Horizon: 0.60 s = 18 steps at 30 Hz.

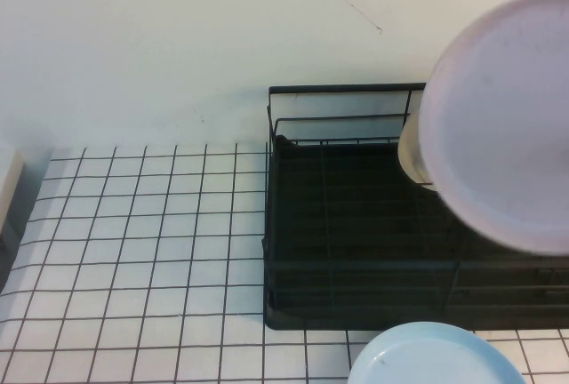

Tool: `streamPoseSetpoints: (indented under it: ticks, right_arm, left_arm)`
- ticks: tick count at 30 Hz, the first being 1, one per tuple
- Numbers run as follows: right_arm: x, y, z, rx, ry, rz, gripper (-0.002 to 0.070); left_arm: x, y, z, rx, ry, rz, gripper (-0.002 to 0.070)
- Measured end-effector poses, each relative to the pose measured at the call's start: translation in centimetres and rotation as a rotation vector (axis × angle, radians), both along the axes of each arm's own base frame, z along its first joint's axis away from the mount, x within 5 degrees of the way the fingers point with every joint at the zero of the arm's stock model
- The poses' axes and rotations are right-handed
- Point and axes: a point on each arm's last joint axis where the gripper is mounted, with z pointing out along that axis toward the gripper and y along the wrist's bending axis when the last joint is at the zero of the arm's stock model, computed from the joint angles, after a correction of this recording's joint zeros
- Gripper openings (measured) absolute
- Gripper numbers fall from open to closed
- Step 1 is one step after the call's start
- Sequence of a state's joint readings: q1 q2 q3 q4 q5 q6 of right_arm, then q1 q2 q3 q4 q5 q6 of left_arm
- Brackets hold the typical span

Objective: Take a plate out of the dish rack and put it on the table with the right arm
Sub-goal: Place the plate from the table

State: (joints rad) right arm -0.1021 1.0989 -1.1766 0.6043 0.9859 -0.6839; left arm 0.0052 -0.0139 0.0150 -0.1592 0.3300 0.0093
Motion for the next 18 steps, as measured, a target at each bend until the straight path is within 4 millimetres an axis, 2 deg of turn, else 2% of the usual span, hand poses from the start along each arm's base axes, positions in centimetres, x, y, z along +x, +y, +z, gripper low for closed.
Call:
streamPoseSetpoints:
  ticks: [7,10,14,18]
  right_arm:
    - [-6.7,1.2,-7.6,0.160,0.191,-0.020,0.0078]
    - [-8.7,1.8,-10.3,0.215,0.250,-0.014,0.0078]
    - [-9.4,2.0,-13.1,0.267,0.330,-0.036,0.0078]
    - [-9.2,1.9,-14.0,0.249,0.312,-0.042,0.0078]
  left_arm:
    - [0.0,0.0,0.0,0.000,0.000,0.000,-0.0003]
    - [0.0,0.0,0.0,0.000,0.000,0.000,-0.0003]
    - [0.0,0.0,0.0,0.000,0.000,0.000,-0.0003]
    - [0.0,0.0,0.0,0.000,0.000,0.000,-0.0003]
